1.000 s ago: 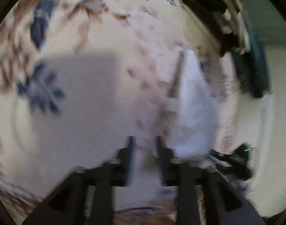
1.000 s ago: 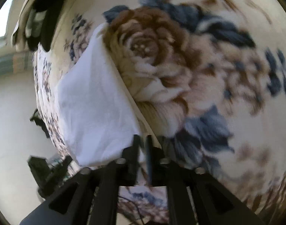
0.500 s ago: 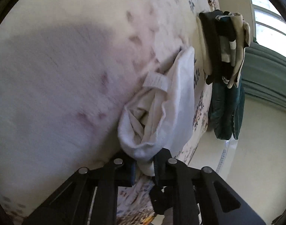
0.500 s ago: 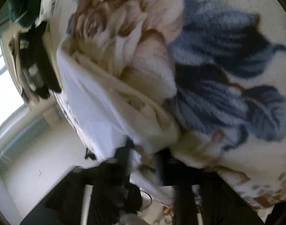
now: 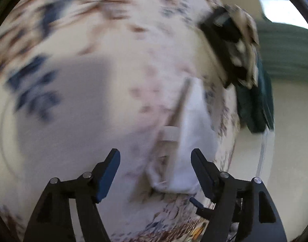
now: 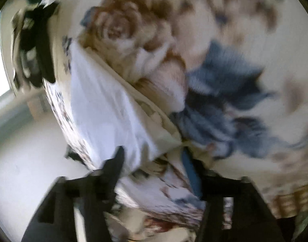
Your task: Fold small clothes
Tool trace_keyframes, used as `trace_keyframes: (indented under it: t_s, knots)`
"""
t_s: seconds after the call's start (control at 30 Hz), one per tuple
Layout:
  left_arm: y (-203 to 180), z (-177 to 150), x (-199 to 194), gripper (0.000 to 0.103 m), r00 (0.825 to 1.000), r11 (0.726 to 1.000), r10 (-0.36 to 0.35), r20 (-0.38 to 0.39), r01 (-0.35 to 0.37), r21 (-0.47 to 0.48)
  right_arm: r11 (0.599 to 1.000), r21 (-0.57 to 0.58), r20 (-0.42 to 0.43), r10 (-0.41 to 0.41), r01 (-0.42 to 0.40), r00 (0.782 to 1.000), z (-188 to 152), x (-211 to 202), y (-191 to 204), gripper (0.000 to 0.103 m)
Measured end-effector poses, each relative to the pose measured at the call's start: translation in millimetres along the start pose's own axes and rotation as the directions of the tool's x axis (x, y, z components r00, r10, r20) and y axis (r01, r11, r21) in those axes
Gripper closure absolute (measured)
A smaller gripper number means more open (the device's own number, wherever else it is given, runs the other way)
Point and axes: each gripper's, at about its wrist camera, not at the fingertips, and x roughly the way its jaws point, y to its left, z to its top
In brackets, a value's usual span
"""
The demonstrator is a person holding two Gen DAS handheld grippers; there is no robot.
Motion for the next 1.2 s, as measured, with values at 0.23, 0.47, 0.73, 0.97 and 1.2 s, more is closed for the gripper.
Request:
trace_keyframes:
  t_s: [0.23,0.47,0.73,0.97,1.2]
  knots:
    - [-35,34,85,0.032,0.985,0.985,-0.05,-0.162,0.076,0.153,0.978,-0.205,0.006,-0.024,0.025,1.0,40,-21,28,0.029]
    - [-42,44,118,0.032,0.965,0.973,-0.101,-0.242,0.147,0.178,0.951,-0.237,-0.2,0.152,-0.198,0.968,96,43,37,0.028]
    - [-56,37,113,0.087,0.981,0.973,-0.081,-0.175,0.116,0.201,0.922,-0.296,-0.24,0.18,-0.249,0.954,91,57,59,0.085]
    - [-103,40,77,0.088,0.989,0.968,-0.075,-0.131,0.103,0.227,0.9,-0.361,-0.221,0.17,-0.243,0.96,82,24,101,0.087]
    - [-205,85,19,0.088,0.99,0.937,-0.122,-0.064,0.137,0.321,0.855,-0.443,-0.194,0.203,-0.27,0.96,76,-44,193,0.087]
